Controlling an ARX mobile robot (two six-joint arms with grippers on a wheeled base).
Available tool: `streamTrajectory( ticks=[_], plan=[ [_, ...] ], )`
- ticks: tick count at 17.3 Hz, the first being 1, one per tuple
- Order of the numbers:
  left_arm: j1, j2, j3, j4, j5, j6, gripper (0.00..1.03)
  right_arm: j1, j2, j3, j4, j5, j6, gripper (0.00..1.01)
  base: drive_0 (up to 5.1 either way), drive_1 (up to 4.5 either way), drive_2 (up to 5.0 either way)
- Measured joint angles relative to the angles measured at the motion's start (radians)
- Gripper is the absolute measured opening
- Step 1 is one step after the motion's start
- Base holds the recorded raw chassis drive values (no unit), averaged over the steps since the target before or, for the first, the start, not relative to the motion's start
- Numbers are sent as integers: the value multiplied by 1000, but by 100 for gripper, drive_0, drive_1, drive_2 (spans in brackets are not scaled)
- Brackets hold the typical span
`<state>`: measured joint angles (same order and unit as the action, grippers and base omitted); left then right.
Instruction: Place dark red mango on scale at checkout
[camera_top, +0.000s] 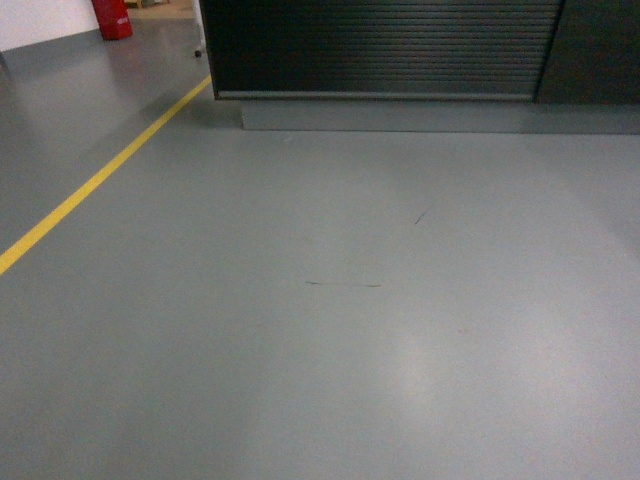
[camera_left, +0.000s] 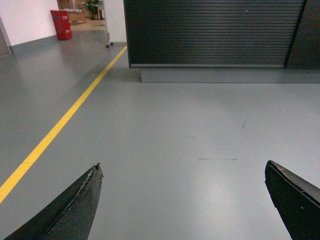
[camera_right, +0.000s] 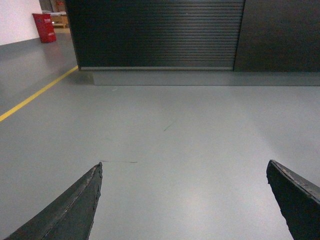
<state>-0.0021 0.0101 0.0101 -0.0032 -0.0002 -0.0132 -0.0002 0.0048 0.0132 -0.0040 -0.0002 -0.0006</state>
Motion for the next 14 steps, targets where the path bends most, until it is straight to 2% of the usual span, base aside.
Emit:
streamTrajectory(
  ticks=[14],
  plan=[
    [0, 0, 0, 0, 0, 0, 98, 0, 0, 0, 0, 0, 0, 98, 0, 0, 0]
  ],
)
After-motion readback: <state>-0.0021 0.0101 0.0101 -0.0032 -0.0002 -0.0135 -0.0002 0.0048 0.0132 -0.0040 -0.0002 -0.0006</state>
